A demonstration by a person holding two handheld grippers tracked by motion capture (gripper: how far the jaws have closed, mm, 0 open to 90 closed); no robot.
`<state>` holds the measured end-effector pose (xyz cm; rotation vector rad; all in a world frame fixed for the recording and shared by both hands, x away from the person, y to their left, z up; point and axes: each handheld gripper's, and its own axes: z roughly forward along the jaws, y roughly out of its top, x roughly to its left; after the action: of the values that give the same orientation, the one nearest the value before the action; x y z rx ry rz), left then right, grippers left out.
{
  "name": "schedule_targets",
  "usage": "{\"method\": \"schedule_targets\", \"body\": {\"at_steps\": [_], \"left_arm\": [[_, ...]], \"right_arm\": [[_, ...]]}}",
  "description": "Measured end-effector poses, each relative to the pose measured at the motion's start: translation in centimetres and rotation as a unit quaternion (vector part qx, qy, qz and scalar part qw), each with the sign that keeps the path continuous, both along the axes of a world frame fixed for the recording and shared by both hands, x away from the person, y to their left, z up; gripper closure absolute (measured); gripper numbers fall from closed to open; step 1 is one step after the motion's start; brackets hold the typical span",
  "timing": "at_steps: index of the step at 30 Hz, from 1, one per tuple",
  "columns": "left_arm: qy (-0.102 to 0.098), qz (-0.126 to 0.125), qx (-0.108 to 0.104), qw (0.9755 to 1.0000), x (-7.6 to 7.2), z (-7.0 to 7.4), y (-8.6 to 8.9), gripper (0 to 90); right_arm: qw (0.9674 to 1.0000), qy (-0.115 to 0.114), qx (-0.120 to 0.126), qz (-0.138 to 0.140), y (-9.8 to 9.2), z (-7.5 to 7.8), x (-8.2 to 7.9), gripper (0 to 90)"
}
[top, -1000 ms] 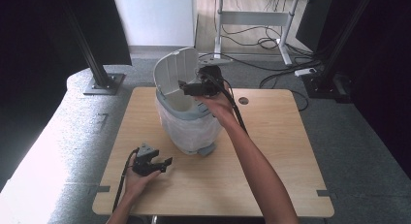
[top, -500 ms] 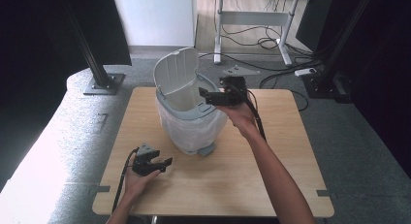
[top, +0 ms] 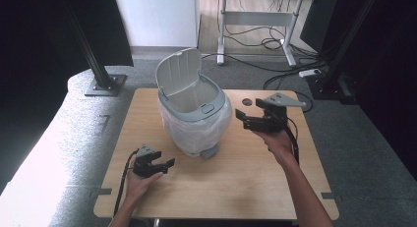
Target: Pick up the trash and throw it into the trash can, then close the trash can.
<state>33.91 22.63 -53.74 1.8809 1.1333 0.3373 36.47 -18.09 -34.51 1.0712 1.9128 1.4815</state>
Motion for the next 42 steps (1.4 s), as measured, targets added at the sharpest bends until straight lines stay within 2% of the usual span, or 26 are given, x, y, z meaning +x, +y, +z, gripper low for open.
{"method": "schedule_targets", "body": {"at_steps": [1, 4, 8, 12, 20, 22, 27, 35, 39, 42], "left_arm": [[-0.001, -0.001, -0.001, 1.0, 0.0, 0.0, 0.0, 27.5], [0.0, -0.002, -0.007, 1.0, 0.0, 0.1, 0.0, 27.1], [0.001, -0.005, -0.029, 0.9996, -0.1, 0.3, 0.1, 26.4], [-0.007, -0.003, -0.029, 0.9996, -0.2, 0.5, 0.2, 26.4], [-0.011, -0.003, -0.046, 0.9989, -0.4, 1.4, 0.4, 25.9], [-0.014, 0.0, -0.042, 0.999, -0.5, 1.5, 0.4, 25.5], [-0.019, 0.002, -0.045, 0.9988, -0.6, 2.1, 0.7, 22.4], [-0.027, -0.02, -0.044, 0.9984, -1.0, 3.7, 0.4, 14.4], [-0.037, -0.027, -0.049, 0.9977, -1.2, 4.8, 0.7, 13.7], [-0.045, -0.025, -0.06, 0.9968, -1.3, 5.7, 1.1, 13.2]], "right_arm": [[1.0, 0.001, 0.007, -0.002, -0.4, -0.4, -0.3, 15.1], [0.9999, 0.005, 0.001, -0.013, -2.0, -2.4, -1.3, 15.1], [0.9995, 0.016, 0.008, -0.025, -3.9, -5.4, -2.3, 15.8], [0.9988, 0.034, 0.011, -0.034, -5.8, -8.5, -2.9, 16.0], [0.9982, 0.044, 0.002, -0.042, -7.0, -12.4, -4.5, 16.9], [0.9981, 0.045, 0.006, -0.041, -7.2, -13.2, -5.1, 17.1], [0.9976, 0.051, -0.001, -0.046, -7.8, -13.8, -5.5, 17.6], [0.9962, 0.066, 0.001, -0.056, -8.7, -14.9, -5.3, 17.7], [0.9963, 0.066, 0.001, -0.055, -8.6, -14.8, -5.3, 17.8], [0.9966, 0.064, 0.004, -0.053, -8.7, -14.6, -5.2, 17.9]]}}
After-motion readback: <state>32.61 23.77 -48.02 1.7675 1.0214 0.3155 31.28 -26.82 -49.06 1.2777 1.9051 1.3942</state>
